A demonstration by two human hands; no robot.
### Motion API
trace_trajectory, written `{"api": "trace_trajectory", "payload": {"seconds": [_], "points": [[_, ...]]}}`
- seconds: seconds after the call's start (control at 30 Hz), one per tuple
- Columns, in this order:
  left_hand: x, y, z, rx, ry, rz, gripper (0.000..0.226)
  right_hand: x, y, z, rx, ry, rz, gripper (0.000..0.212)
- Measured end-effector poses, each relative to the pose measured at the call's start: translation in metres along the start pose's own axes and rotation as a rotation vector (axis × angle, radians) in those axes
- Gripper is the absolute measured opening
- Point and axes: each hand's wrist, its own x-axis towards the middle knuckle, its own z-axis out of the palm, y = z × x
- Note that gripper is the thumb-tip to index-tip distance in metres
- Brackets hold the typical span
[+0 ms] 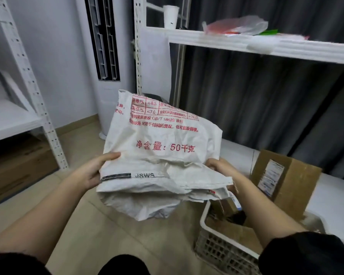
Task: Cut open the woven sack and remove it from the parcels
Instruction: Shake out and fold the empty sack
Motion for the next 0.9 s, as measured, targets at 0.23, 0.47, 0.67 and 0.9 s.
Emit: {"api": "trace_trajectory", "payload": {"seconds": [0.23, 0.47, 0.67, 0.9], "points": [[0.056, -0.047, -0.051, 0.345, 0.017, -0.298, 0.065, 0.085, 0.047, 0.051, 0.080, 0.048, 0.154, 0.019], [0.128, -0.085, -0.058, 0.438, 0.284, -0.260, 0.064, 0.166, 0.111, 0.114, 0.268, 0.090, 0.291, 0.021], [0.192, -0.148, -0.067, 0.555, 0.248, -0.098, 0.039, 0.223, 0.189, 0.160, 0.441, 0.075, 0.426, 0.014], [0.230, -0.231, -0.089, 1.436, 0.318, 0.412, 0.014, 0.272, 0.252, 0.203, 0.701, 0.176, 0.502, 0.033]]}}
